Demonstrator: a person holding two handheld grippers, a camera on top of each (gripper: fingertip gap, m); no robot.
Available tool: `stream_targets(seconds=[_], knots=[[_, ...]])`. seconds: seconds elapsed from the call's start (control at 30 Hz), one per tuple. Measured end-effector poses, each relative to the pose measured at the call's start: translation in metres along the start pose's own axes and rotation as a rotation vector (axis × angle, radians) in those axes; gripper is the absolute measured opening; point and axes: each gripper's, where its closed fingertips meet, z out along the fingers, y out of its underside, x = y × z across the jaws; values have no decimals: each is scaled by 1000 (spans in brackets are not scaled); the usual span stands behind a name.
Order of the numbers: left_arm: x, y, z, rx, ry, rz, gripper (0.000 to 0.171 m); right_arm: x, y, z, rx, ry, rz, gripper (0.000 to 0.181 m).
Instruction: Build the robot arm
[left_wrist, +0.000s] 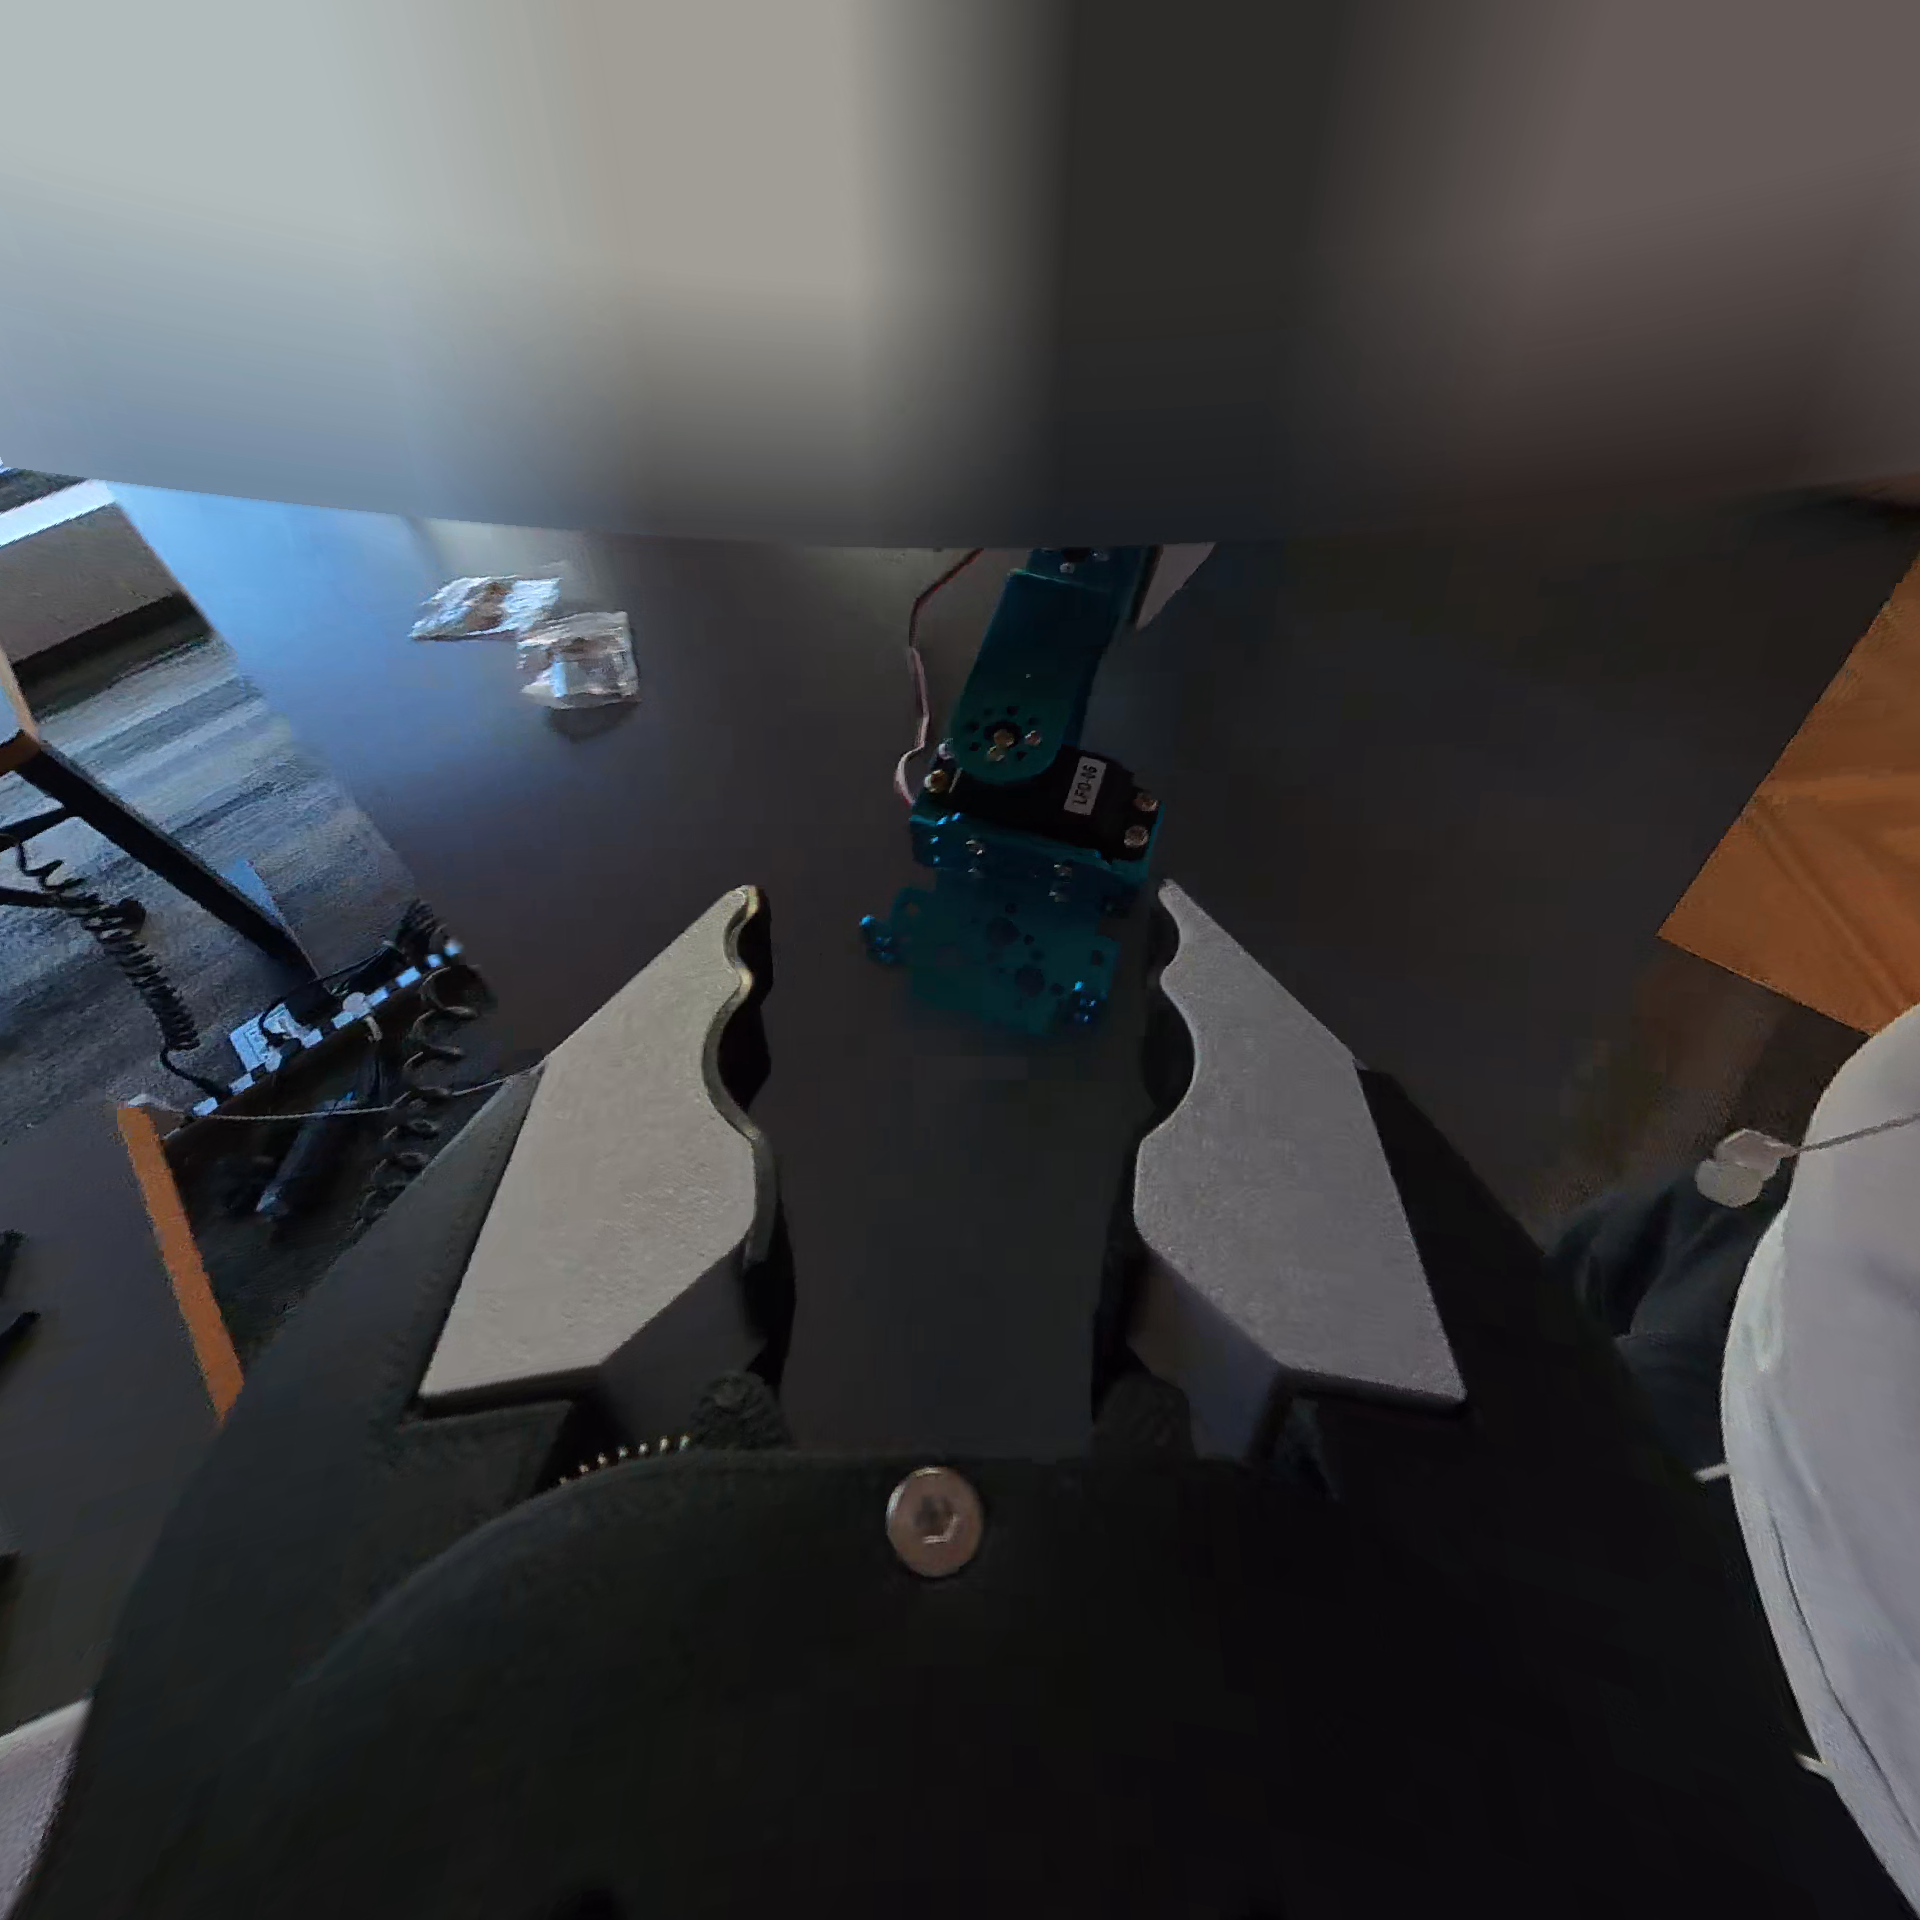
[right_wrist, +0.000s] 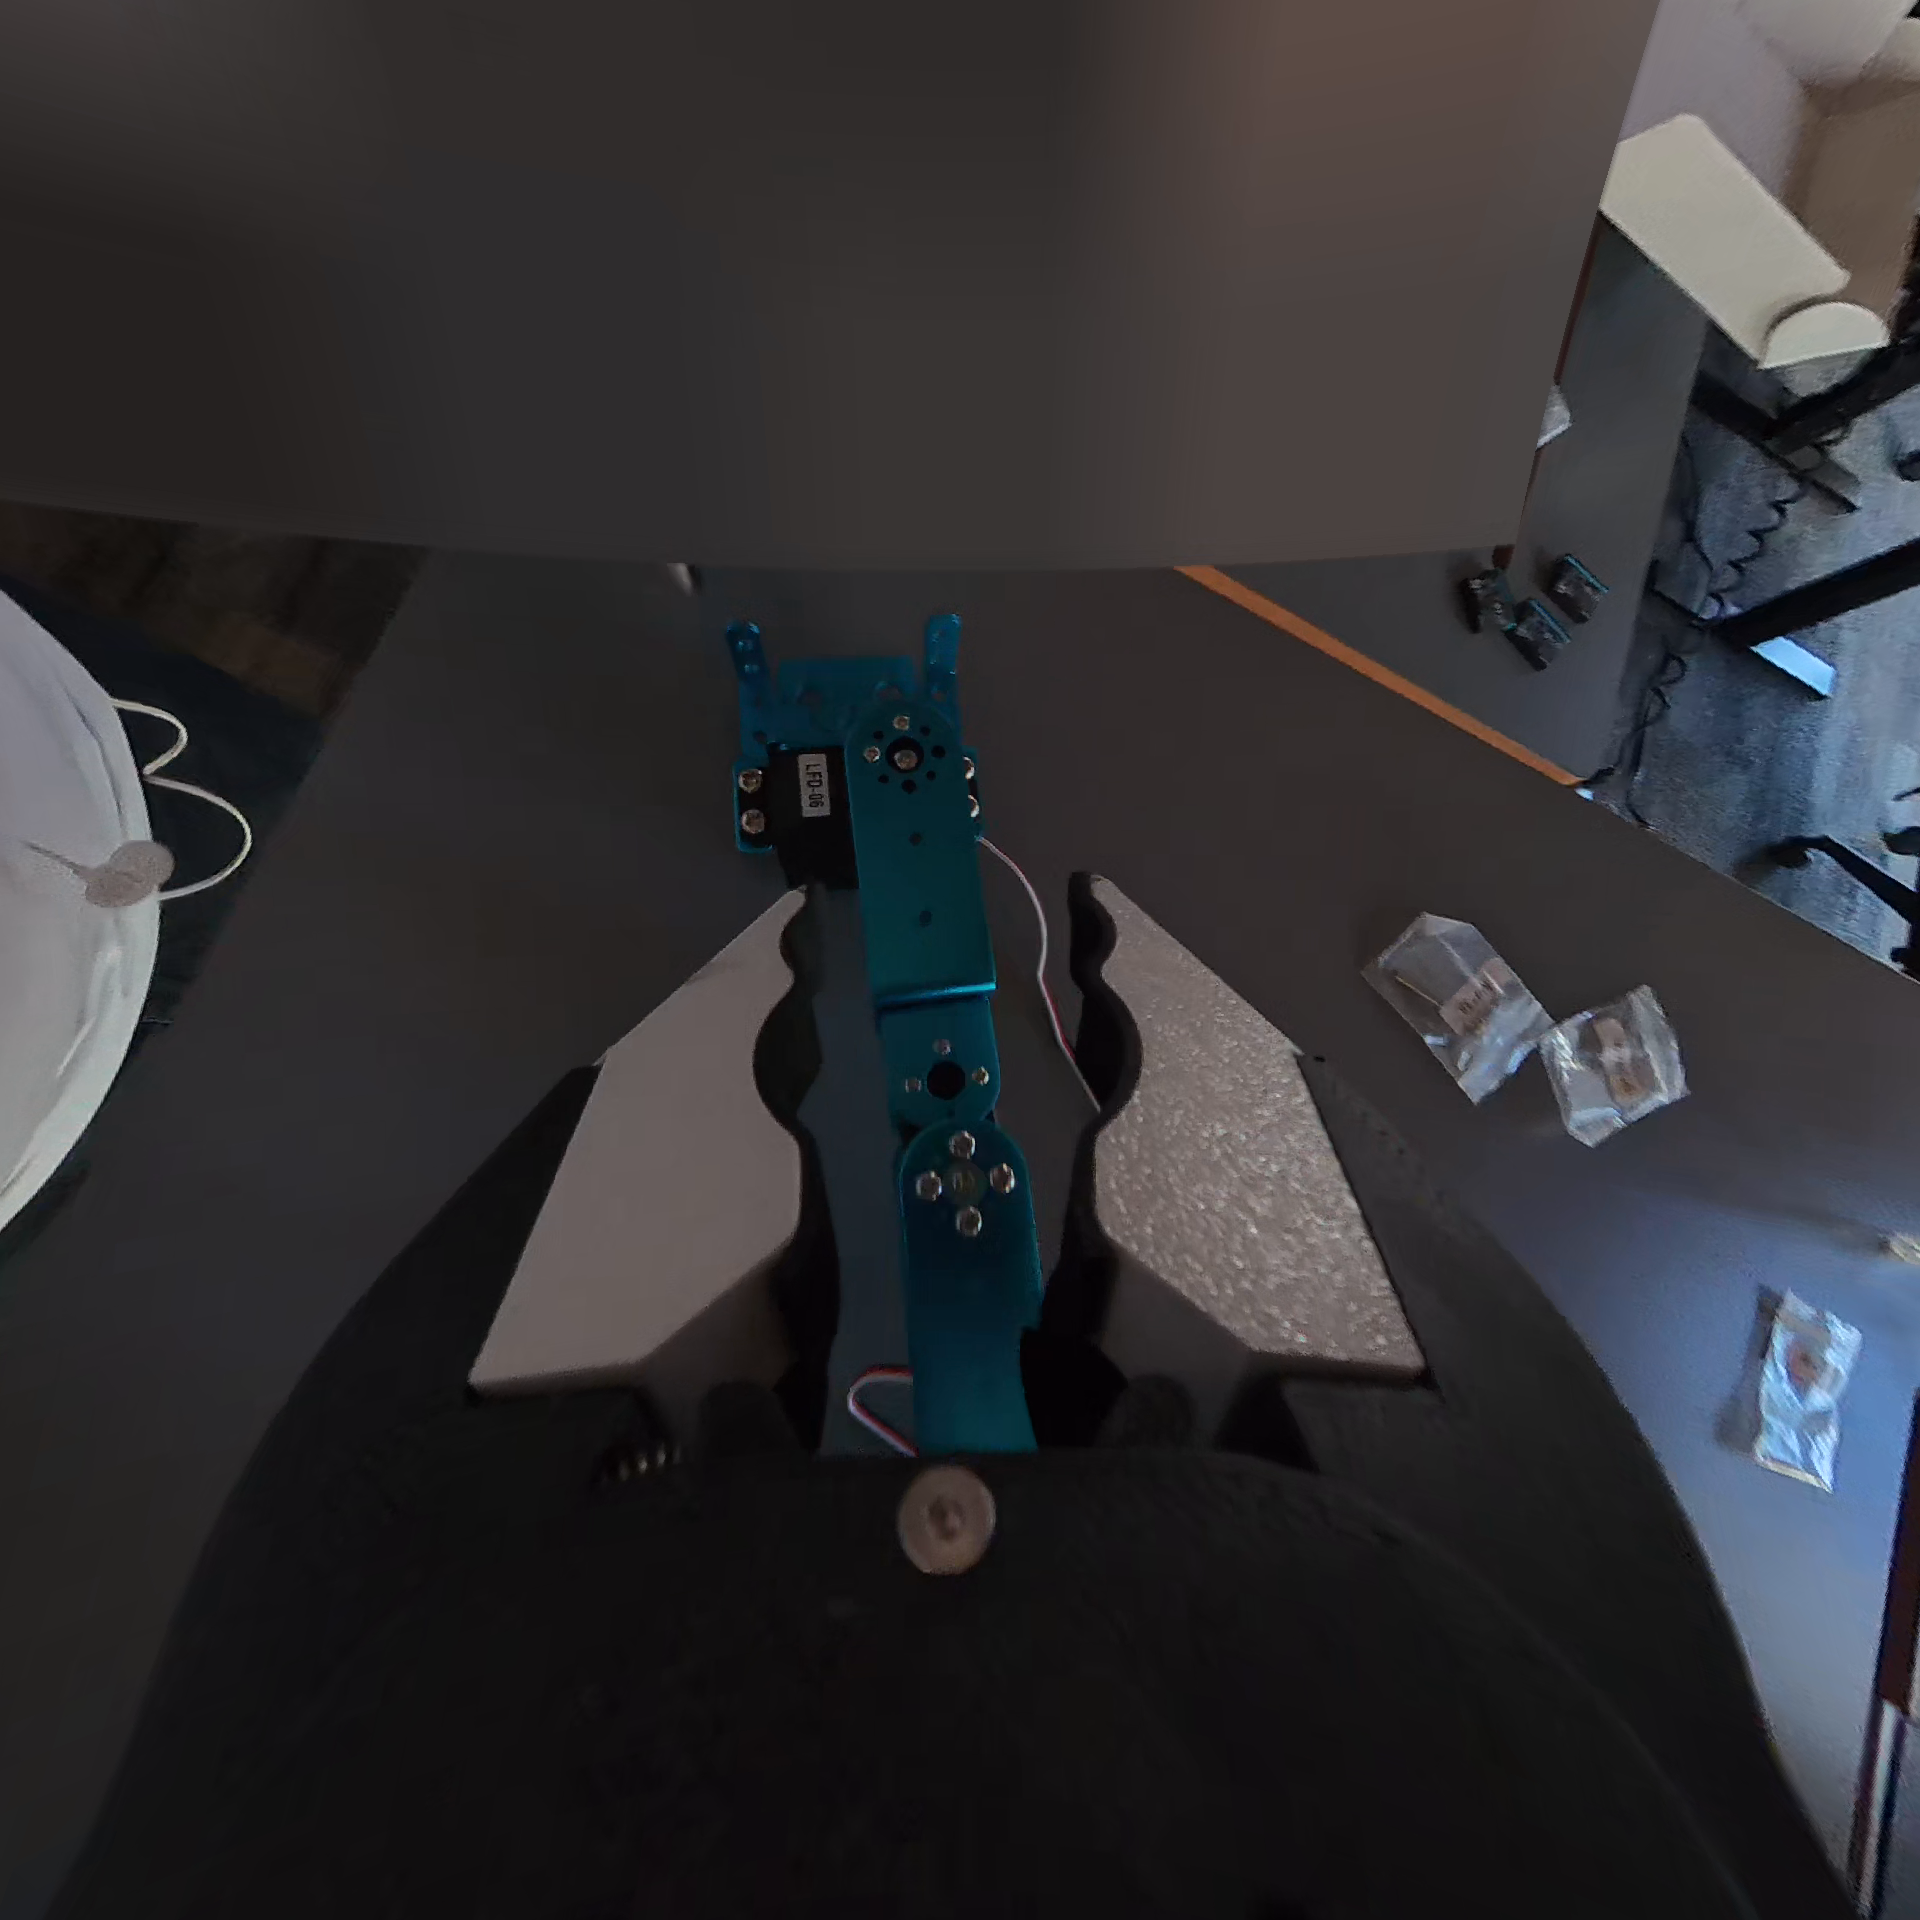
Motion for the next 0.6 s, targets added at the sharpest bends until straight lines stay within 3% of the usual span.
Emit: stream_targets(seconds=[0.17,0.3,0.37,0.43,0.53,0.6], knots=[[-19,-4,-44,59,-52,-78,72,-4,-2,-41,86,122,116,51],[-25,-26,-73,151,-56,-121,71,-23,31,-100,84,315,273,50],[-23,-44,-83,183,-66,-99,72,-34,78,-151,-28,486,379,45],[-15,-66,-86,211,-68,-67,71,-57,147,-213,-210,615,541,44],[9,-107,-80,273,-12,-40,70,-116,254,-290,-444,618,861,50],[34,-138,-67,315,48,-23,69,-144,304,-311,-491,543,922,56]])
